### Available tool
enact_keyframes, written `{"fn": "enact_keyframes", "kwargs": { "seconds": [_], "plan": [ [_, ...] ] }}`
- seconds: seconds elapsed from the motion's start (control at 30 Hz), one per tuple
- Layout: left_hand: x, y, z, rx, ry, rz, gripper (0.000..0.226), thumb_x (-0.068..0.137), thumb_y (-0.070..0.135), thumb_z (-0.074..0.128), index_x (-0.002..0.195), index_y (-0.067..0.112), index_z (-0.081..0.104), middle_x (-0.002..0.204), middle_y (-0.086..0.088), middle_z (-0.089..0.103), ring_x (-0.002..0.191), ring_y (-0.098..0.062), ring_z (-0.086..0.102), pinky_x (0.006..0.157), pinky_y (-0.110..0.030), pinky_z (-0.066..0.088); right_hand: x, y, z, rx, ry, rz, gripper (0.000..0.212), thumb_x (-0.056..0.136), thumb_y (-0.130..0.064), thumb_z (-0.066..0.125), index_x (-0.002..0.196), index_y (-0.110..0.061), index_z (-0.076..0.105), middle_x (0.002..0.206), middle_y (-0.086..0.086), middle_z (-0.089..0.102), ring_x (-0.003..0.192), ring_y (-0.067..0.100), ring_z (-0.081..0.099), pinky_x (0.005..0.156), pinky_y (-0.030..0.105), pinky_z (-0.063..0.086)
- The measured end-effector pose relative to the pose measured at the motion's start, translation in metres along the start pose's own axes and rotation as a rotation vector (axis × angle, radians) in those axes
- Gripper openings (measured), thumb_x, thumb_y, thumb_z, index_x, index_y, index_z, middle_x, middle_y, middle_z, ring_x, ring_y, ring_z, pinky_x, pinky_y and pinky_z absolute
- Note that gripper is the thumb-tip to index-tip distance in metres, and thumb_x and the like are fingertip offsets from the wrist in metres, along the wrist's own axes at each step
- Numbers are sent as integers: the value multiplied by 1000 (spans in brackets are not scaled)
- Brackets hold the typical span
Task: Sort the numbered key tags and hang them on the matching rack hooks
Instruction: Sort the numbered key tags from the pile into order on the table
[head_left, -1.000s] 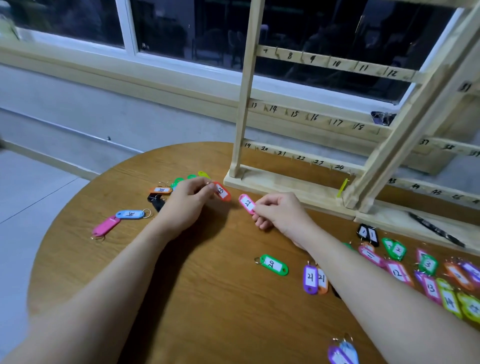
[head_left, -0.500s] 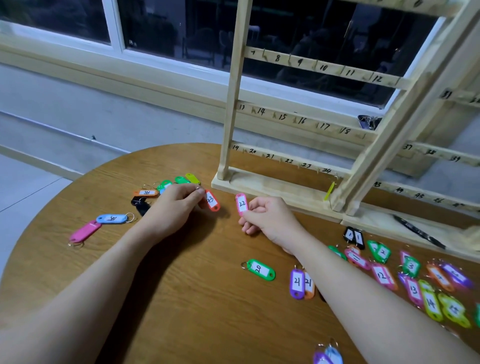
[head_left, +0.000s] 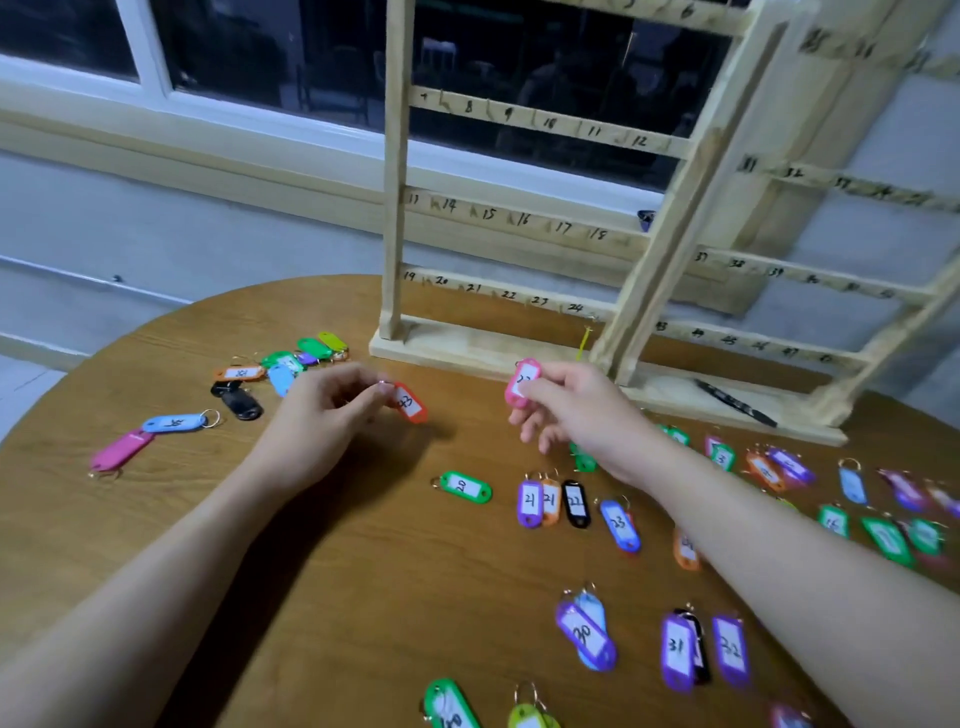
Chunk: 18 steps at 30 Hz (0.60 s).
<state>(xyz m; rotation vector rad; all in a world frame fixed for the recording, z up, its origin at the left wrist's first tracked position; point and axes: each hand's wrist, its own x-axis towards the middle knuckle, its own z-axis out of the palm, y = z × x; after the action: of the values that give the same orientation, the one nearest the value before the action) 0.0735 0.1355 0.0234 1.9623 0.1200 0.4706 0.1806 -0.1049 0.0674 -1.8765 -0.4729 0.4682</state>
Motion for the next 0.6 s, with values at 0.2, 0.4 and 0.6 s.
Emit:
{"fn": "enact_keyframes", "kwargs": {
  "seconds": [0.2, 0.4, 0.6],
  "plan": [
    [-16, 48, 23, -10, -65, 29, 15, 100, 19, 59, 95, 15, 73, 71, 11, 70, 59, 1, 55, 55, -7, 40, -63, 4, -68, -29, 142, -2, 37, 110, -25, 42, 87, -7, 65, 71, 13, 69, 55, 20, 60, 46, 25, 43],
    [-27, 101, 68, -40, -211, 129, 14, 99, 16, 60, 91, 17, 72, 70, 14, 70, 65, 0, 57, 64, -9, 43, -116, 31, -114, -88, 246, 20, 30, 107, -23, 50, 88, -8, 68, 75, 9, 70, 59, 21, 60, 49, 28, 43],
    [-25, 115, 109, -16, -256, 130, 14, 99, 13, 61, 91, 13, 73, 79, 4, 76, 63, 0, 58, 63, -14, 47, -158, 52, -145, -165, 349, -14, 23, 100, -14, 63, 79, -11, 72, 67, 4, 67, 59, 17, 61, 50, 26, 47]
  ]
}}
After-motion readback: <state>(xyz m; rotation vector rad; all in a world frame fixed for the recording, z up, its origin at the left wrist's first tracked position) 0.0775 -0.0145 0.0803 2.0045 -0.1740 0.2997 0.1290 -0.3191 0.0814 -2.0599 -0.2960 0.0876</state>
